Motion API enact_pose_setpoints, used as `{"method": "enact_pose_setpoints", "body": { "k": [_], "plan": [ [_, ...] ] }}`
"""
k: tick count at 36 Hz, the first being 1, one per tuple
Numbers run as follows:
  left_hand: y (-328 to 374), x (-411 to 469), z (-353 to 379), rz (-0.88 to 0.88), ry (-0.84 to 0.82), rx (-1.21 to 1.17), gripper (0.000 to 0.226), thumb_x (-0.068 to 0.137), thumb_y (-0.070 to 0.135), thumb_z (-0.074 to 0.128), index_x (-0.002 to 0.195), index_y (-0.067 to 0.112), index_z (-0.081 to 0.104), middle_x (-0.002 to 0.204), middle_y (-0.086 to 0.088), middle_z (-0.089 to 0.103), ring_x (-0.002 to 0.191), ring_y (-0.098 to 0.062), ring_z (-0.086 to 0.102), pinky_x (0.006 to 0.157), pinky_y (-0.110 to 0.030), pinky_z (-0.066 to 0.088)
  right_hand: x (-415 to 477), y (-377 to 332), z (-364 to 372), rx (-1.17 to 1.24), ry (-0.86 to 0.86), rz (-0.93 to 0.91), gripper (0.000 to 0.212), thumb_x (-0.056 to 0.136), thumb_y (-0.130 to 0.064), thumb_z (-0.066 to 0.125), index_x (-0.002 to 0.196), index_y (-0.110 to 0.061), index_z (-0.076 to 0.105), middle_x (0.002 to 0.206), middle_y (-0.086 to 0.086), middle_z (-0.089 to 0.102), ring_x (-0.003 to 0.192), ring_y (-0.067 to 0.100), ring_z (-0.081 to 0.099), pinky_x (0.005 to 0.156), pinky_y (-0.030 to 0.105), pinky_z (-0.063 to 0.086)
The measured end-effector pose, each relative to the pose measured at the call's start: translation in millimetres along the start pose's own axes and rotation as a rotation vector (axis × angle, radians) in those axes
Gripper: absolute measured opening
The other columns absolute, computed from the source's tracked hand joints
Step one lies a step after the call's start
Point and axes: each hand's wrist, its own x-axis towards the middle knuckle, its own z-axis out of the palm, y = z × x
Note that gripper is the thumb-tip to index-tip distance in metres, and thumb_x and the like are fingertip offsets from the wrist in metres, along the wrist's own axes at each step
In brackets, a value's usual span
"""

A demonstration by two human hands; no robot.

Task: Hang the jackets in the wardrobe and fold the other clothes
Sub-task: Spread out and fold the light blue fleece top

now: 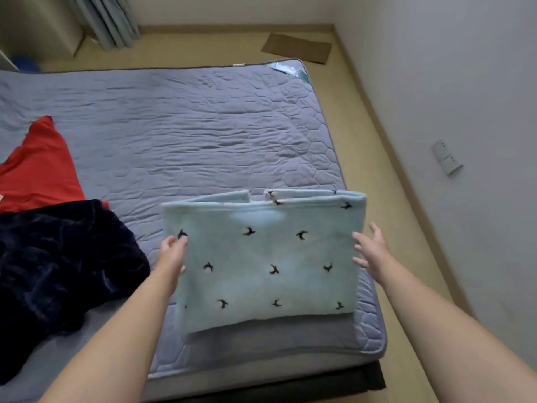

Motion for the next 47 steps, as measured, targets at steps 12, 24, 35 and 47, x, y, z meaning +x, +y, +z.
{"method": "enact_pose_setpoints", "body": {
  "k": [12, 24, 35, 47],
  "plan": [
    [-165.7, 39.5, 32.4, 0.451, -0.444, 1.695, 0.099, 0.084, 0.041, 0.064, 0.152, 0.027, -0.006, 0.160, -0.003, -0.011, 0.147, -0.026, 0.000, 0.114, -0.048, 0.020, 38.2, 186.2, 46.3, -1.781, -0.395, -0.390, 0.096, 0.088, -0.033, 0.062, 0.152, -0.028, -0.010, 0.160, 0.003, -0.013, 0.148, 0.029, -0.007, 0.116, 0.054, 0.009],
    [-193.4, 65.4, 70.0, 0.922, -0.243, 1.691, 0.076, 0.014, -0.004, 0.088, 0.086, 0.007, 0.064, 0.065, -0.016, 0.063, 0.042, -0.029, 0.058, 0.027, -0.023, 0.038, 97.6, 206.7, 82.8, -1.851, -0.351, -0.666, 0.042, 0.089, -0.004, 0.047, 0.129, -0.014, 0.039, 0.121, 0.010, 0.049, 0.111, 0.029, 0.051, 0.085, 0.039, 0.040],
    [-207.0, 0.0, 30.0, 0.268, -1.008, 1.938, 0.050, 0.092, 0.021, 0.050, 0.139, 0.014, 0.033, 0.135, -0.015, 0.045, 0.117, -0.034, 0.051, 0.091, -0.043, 0.043, 8.6, 226.3, 36.5, -1.839, -0.928, -0.070, 0.053, 0.087, -0.010, 0.059, 0.136, -0.016, 0.039, 0.139, 0.013, 0.041, 0.126, 0.033, 0.045, 0.099, 0.039, 0.039],
    [-136.1, 133.7, 105.5, 0.620, -0.398, 1.656, 0.056, 0.097, 0.013, 0.036, 0.149, 0.020, 0.017, 0.147, -0.002, 0.035, 0.137, -0.019, 0.030, 0.107, -0.038, 0.030, 142.7, 146.5, 93.5, -1.511, -0.400, -0.353, 0.068, 0.089, -0.011, 0.045, 0.149, -0.027, 0.018, 0.156, -0.003, 0.024, 0.146, 0.016, 0.014, 0.114, 0.048, 0.015]
  ]
}}
